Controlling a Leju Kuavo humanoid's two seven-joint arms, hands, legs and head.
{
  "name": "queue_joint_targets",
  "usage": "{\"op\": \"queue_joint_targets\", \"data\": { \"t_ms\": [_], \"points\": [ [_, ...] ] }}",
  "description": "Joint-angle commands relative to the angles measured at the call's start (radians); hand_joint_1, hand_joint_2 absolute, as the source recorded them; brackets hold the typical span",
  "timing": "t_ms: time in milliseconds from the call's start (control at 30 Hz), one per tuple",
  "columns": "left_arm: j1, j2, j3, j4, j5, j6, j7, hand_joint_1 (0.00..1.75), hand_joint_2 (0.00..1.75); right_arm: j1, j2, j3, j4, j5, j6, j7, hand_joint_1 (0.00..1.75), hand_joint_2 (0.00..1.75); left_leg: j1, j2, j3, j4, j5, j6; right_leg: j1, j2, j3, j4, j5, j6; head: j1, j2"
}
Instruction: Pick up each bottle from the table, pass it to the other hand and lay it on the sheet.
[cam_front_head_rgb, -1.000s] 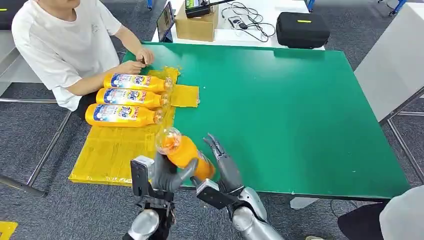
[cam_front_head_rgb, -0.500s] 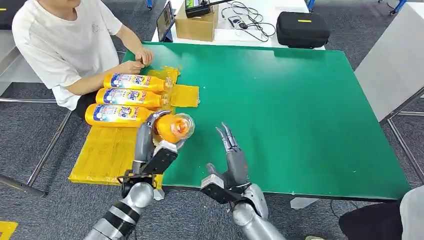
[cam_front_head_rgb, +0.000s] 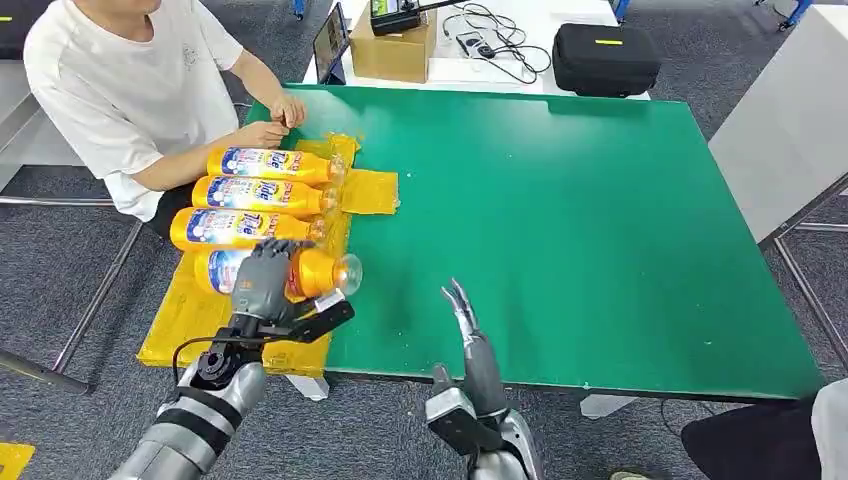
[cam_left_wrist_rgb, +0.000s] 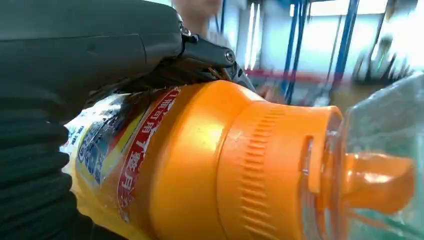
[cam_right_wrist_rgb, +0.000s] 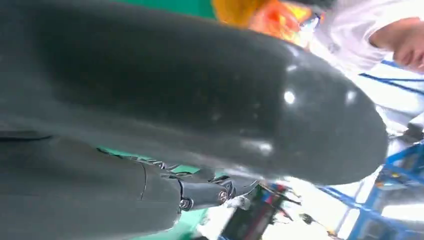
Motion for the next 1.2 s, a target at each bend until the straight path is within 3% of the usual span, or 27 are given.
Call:
{"op": "queue_joint_targets", "data": {
  "t_ms": [33, 133, 167, 200, 367, 400, 433, 533, 733, 900, 1067, 1200],
  "points": [
    [-0.048, 0.045, -0.002, 0.089, -0.044, -0.131, 0.058, 1.75, 1.75, 0.052, -0.025, -0.087, -0.061, -0.054, 0.092, 0.035, 0.0, 0.0, 0.001, -0.001, 0.004, 0.0, -0.002, -0.001, 0.002, -0.002, 0.004, 0.0, -0.002, -0.002, 0.0, 0.0],
    [-0.129, 0.0, -0.008, 0.207, -0.054, -0.098, 0.042, 1.75, 1.75, 0.009, -0.021, -0.087, 0.0, -0.034, 0.116, 0.017, 0.0, 0.0, 0.002, -0.001, 0.005, 0.0, -0.001, -0.001, 0.002, -0.002, 0.006, -0.001, -0.002, -0.003, 0.0, 0.0],
    [-0.142, -0.03, 0.003, 0.239, -0.017, -0.069, -0.001, 1.45, 1.75, -0.002, -0.016, -0.093, 0.013, -0.035, 0.122, 0.012, 0.0, 0.0, 0.001, -0.002, 0.003, 0.0, 0.0, -0.001, 0.002, -0.003, 0.004, -0.001, -0.001, -0.002, 0.0, 0.0],
    [-0.146, -0.044, 0.007, 0.262, 0.004, -0.051, -0.023, 1.4, 1.75, -0.007, -0.014, -0.095, 0.021, -0.034, 0.128, 0.008, 0.0, 0.0, 0.001, -0.003, 0.005, 0.0, 0.0, -0.001, 0.002, -0.004, 0.005, -0.001, -0.001, -0.002, 0.0, 0.0],
    [-0.133, -0.046, -0.002, 0.261, 0.002, -0.037, -0.019, 1.4, 1.75, -0.003, -0.012, -0.096, 0.014, -0.033, 0.129, 0.007, 0.0, 0.0, 0.001, -0.002, 0.005, -0.001, 0.0, -0.001, 0.001, -0.003, 0.006, -0.001, 0.0, -0.002, 0.0, 0.0],
    [-0.126, -0.062, 0.017, 0.254, 0.051, -0.048, -0.043, 0.37, 1.75, -0.004, -0.019, -0.088, 0.011, -0.01, 0.119, -0.001, 0.0, 0.0, 0.001, -0.002, 0.004, -0.001, 0.001, 0.0, 0.001, -0.003, 0.005, -0.002, 0.0, -0.002, 0.0, 0.0],
    [-0.126, -0.076, 0.015, 0.258, 0.077, -0.078, -0.055, 0.0, 1.75, -0.002, -0.021, -0.086, 0.008, 0.011, 0.099, -0.005, 0.0, 0.0, 0.001, -0.002, 0.006, -0.001, 0.0, 0.0, 0.002, -0.003, 0.007, -0.002, -0.001, -0.002, 0.0, 0.0],
    [-0.162, -0.066, -0.07, 0.283, 0.077, -0.129, -0.082, 0.0, 1.75, -0.021, -0.021, -0.08, 0.029, 0.011, 0.129, 0.001, 0.0, 0.0, 0.001, -0.002, 0.006, -0.001, 0.0, 0.0, 0.002, -0.003, 0.007, -0.001, -0.001, -0.002, 0.0, 0.0],
    [-0.203, -0.08, -0.129, 0.347, 0.137, -0.238, -0.075, 0.0, 1.75, -0.036, -0.016, -0.104, 0.079, 0.013, 0.124, -0.002, 0.0, 0.0, 0.001, -0.003, 0.005, -0.001, 0.001, -0.001, 0.001, -0.004, 0.007, -0.001, -0.001, -0.002, 0.0, 0.0],
    [-0.196, -0.073, -0.218, 0.269, 0.239, -0.358, -0.073, 0.0, 1.75, -0.034, -0.021, -0.128, 0.101, 0.011, 0.13, 0.006, 0.0, 0.0, 0.0, -0.002, 0.004, -0.001, 0.001, -0.001, 0.001, -0.003, 0.005, -0.001, 0.0, -0.002, 0.0, 0.0],
    [-0.202, -0.062, -0.244, 0.267, 0.238, -0.37, -0.078, 0.0, 1.75, -0.041, -0.019, -0.132, 0.11, 0.011, 0.134, 0.005, 0.0, 0.0, 0.001, -0.001, 0.005, -0.001, 0.0, 0.0, 0.001, -0.002, 0.007, -0.002, 0.0, -0.002, 0.0, 0.0],
    [-0.177, -0.07, -0.249, 0.205, 0.301, -0.281, -0.108, 0.0, 1.75, -0.043, -0.009, -0.148, 0.11, 0.01, 0.13, -0.006, 0.0, 0.0, 0.001, -0.001, 0.006, -0.001, 0.0, -0.001, 0.001, -0.002, 0.007, -0.001, -0.001, -0.002, 0.0, 0.0]
  ]
}}
